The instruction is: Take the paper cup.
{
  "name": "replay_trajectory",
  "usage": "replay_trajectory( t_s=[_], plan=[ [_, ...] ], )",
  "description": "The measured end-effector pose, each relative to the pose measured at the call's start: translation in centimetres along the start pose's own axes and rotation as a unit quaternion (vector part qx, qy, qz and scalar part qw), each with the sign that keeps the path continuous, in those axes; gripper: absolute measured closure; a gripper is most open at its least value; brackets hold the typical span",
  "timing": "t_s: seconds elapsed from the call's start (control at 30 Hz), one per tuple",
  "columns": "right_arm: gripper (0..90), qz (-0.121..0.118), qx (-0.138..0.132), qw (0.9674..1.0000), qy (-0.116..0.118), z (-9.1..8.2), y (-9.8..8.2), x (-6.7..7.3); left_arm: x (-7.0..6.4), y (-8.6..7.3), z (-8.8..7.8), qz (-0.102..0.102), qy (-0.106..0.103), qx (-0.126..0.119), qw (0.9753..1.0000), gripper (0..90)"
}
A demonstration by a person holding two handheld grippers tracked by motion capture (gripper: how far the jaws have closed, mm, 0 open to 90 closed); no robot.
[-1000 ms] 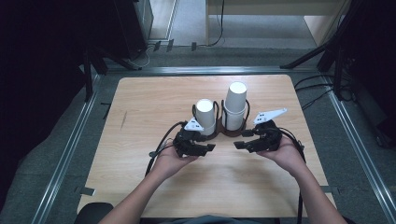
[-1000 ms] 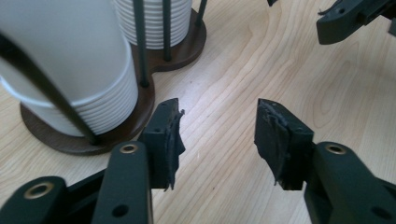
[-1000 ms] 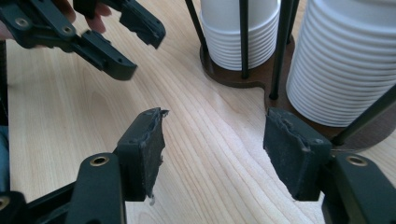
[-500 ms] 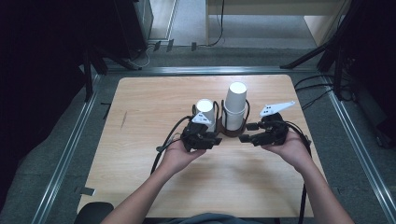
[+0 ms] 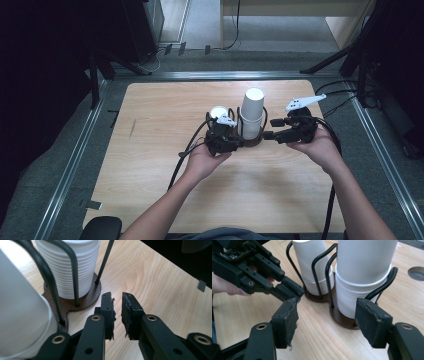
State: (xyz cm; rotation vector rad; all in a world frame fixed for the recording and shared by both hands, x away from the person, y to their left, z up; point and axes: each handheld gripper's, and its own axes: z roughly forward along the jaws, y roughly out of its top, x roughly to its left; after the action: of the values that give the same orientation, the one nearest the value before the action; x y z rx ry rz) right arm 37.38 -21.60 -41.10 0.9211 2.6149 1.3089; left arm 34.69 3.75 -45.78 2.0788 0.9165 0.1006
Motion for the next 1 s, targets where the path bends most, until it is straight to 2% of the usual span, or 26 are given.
replay_trajectory(
  t_s=[0.1,0.57,0.73,0.87,1.0],
  plan=[
    [34.8,-0.007,-0.003,1.0000,-0.003,-0.2,0.7,-0.3,-0.1,0.4,0.3,0.002,0.003,-0.002,1.0000,82.1],
    [31.7,-0.011,-0.011,0.9997,-0.021,-0.9,4.1,-2.1,-0.1,1.8,1.4,-0.027,0.019,-0.014,0.9994,87.5],
    [29.4,-0.019,-0.010,0.9993,-0.030,-0.7,5.2,-2.4,0.0,2.3,1.8,-0.030,0.029,-0.016,0.9990,88.1],
    [26.0,-0.014,-0.013,0.9993,-0.032,-0.1,5.9,-2.6,0.2,2.5,2.3,-0.043,0.032,-0.018,0.9984,88.1],
    [25.1,-0.014,-0.009,0.9993,-0.035,0.4,6.2,-2.8,-0.1,2.9,2.6,-0.034,0.036,-0.019,0.9986,88.0]
  ],
)
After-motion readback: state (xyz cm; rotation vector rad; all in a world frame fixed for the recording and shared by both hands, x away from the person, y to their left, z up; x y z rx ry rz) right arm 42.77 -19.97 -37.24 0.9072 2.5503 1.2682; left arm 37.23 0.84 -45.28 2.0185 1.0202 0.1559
